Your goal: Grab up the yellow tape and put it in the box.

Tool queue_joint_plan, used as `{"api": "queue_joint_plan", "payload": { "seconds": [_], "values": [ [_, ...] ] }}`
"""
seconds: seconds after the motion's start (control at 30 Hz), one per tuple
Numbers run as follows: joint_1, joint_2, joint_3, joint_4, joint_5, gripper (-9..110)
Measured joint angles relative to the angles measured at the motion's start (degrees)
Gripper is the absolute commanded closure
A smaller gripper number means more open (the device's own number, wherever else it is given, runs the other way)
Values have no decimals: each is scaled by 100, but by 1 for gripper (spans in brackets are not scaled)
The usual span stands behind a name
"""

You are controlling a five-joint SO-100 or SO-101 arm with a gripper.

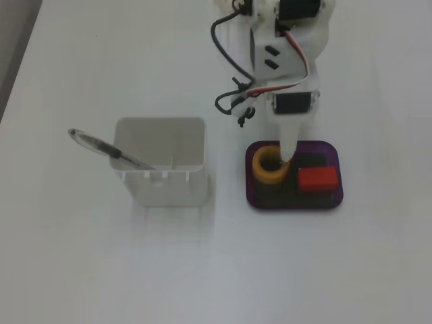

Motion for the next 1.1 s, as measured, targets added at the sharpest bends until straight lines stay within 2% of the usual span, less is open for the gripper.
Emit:
{"api": "queue_joint_plan", "payload": {
  "seconds": [0.33, 0.53, 0.77, 0.97, 1.1],
  "values": [
    [211, 2909, 35, 1046, 255, 82],
    [729, 5071, 1433, 1099, 264, 82],
    [1600, 7102, 4544, -202, 264, 82],
    [1687, 8596, 7181, -1670, 264, 82],
    [1617, 9483, 8402, -2136, 264, 82]
  ]
}}
